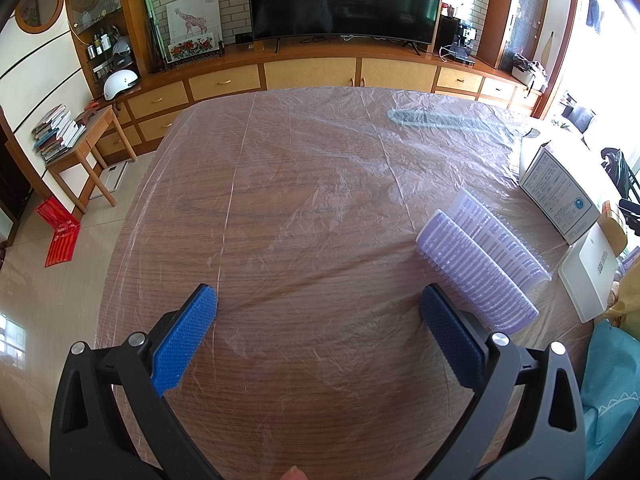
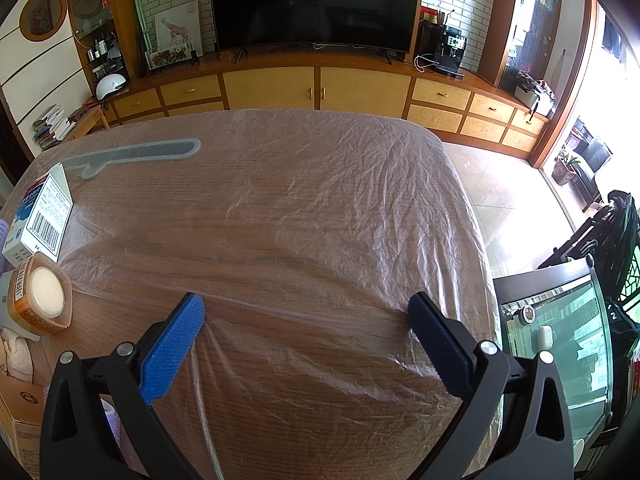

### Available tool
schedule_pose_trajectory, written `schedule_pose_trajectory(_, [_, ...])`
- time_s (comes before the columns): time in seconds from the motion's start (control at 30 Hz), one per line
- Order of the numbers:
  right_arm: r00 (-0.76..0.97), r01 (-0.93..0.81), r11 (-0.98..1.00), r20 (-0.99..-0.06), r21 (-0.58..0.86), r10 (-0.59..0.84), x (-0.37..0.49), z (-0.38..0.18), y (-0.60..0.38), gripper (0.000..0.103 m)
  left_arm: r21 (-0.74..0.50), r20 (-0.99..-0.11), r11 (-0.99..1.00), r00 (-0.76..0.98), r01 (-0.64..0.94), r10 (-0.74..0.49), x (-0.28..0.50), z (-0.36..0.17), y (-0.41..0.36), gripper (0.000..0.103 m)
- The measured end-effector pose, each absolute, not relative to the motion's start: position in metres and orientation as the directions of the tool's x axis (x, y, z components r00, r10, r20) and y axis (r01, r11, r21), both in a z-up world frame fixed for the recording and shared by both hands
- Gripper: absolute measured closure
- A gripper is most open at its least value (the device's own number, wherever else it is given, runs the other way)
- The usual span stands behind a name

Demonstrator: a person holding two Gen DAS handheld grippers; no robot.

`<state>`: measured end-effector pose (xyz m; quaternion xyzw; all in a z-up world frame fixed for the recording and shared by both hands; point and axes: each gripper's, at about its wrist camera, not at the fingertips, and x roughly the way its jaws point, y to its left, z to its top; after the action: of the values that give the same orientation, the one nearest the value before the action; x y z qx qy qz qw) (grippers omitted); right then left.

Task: Collect trash

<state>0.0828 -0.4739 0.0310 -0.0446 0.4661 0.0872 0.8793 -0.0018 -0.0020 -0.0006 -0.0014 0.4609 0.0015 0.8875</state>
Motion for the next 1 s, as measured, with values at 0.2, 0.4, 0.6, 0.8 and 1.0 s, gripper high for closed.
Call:
schedule_pose_trajectory(0.2, [0.527,-0.13,0.992,-0.847,-0.004,0.065,0.077,0.038,-0.477,0.004,-0.001,-0.818,1.0,0.575,-0.004,0.001,-0.004,-0.001,-0.001,0.001])
schedule_pose_trajectory(0.4, [0.665,-0.124,0.989,-0.746,-0.075,0.027,0.039,0.101,-0.475,0.004,-0.05,-0.832,0.998,0.555,-0.043,-0.018,-0.004,0.016,0.016,0.002])
schedule_pose_trajectory(0.6, [0.679,-0.424,0.903,-0.687,-0.077,0.26,-0.023,0.157,-0.419,0.004,-0.265,-0.804,0.964,0.55,0.006,-0.225,-0.01,0.053,0.012,0.002])
schedule_pose_trajectory(0.8, [0.594,-0.606,0.789,-0.717,-0.101,0.365,-0.054,0.156,-0.341,0.004,-0.261,-0.848,0.965,0.471,0.031,-0.244,0.012,0.044,-0.037,0.002])
schedule_pose_trajectory(1.0, [0.534,-0.655,0.75,-0.758,-0.093,0.373,-0.056,0.14,-0.298,0.004,-0.268,-0.884,0.962,0.409,-0.046,-0.227,0.032,0.022,-0.051,0.002])
